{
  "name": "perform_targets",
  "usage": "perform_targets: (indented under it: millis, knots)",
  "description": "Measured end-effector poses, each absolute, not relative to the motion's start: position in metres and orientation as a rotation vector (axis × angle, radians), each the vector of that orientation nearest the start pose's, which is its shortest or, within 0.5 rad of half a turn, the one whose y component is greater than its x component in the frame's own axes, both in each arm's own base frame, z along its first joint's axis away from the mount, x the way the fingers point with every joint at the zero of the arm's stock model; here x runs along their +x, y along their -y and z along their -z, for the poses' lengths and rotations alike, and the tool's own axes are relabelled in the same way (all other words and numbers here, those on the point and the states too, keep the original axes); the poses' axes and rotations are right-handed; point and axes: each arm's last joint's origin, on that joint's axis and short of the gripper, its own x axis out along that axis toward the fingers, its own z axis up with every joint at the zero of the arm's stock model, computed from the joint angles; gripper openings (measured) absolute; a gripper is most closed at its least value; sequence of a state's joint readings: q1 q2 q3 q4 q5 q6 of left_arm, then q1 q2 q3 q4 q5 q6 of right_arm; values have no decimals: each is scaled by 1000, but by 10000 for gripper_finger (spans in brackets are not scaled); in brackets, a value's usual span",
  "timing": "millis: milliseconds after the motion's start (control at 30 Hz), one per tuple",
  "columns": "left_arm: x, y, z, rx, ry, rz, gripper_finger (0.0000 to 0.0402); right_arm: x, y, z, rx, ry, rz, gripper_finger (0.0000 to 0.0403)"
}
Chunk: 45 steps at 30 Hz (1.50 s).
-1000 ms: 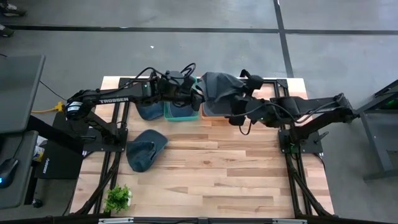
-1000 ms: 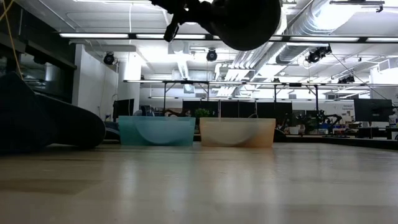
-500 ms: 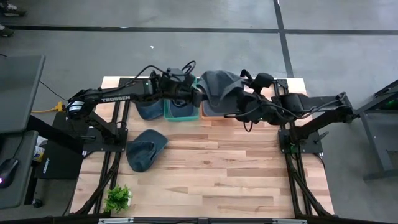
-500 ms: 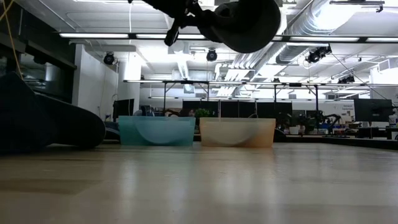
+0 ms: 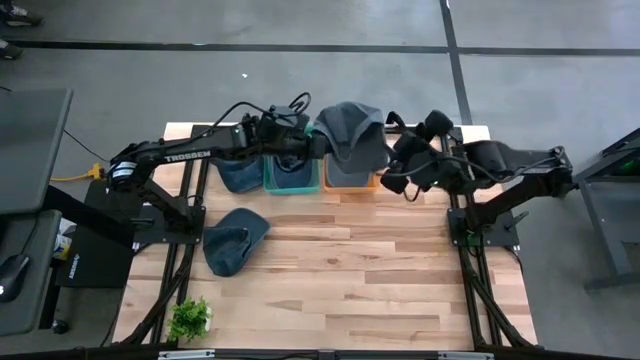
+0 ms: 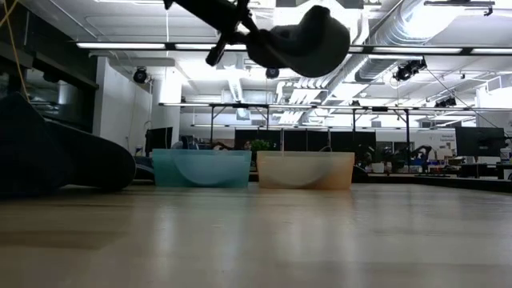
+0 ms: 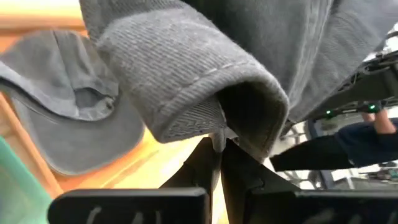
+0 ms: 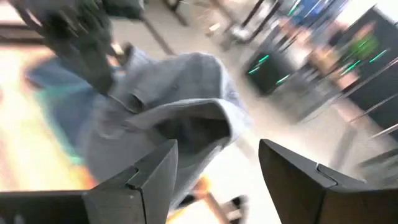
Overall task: Pick & Place hat
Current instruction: Put the gray cap into the orange bin
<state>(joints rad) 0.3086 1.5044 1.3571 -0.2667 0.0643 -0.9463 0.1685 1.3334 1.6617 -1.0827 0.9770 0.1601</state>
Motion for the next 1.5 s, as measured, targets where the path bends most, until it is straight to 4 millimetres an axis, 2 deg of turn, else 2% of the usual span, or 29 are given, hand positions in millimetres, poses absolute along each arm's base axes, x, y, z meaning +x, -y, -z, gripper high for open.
perform_targets:
  millis: [133, 233, 367, 500, 933, 1133, 1233, 1367, 1500]
  knots:
    - [326, -109, -348, -1075, -300, -374, 5, 224, -9, -441, 35, -599, 765, 220]
    - [329, -111, -347, -1103, -303, -326, 5, 218, -3, -433, 213, -648, 812, 220]
    - [331, -110, -343, -1135, -329, -304, 5, 210, 6, -426, 339, -701, 894, 220]
    - [330, -109, -346, -1136, -327, -274, 5, 213, 13, -426, 433, -705, 862, 220]
    - [331, -107, -346, -1125, -357, -208, 5, 219, 21, -428, 557, -698, 784, 220]
    - [331, -108, -346, -1116, -353, -214, 5, 221, 17, -428, 595, -692, 762, 220]
    - [331, -108, -346, -1100, -346, -219, 5, 227, 12, -417, 605, -695, 741, 220]
    - [331, -108, -347, -1086, -342, -213, 5, 240, 7, -389, 611, -707, 734, 220]
    - [331, -108, -347, -1077, -351, -201, 5, 250, 7, -369, 622, -682, 730, 220]
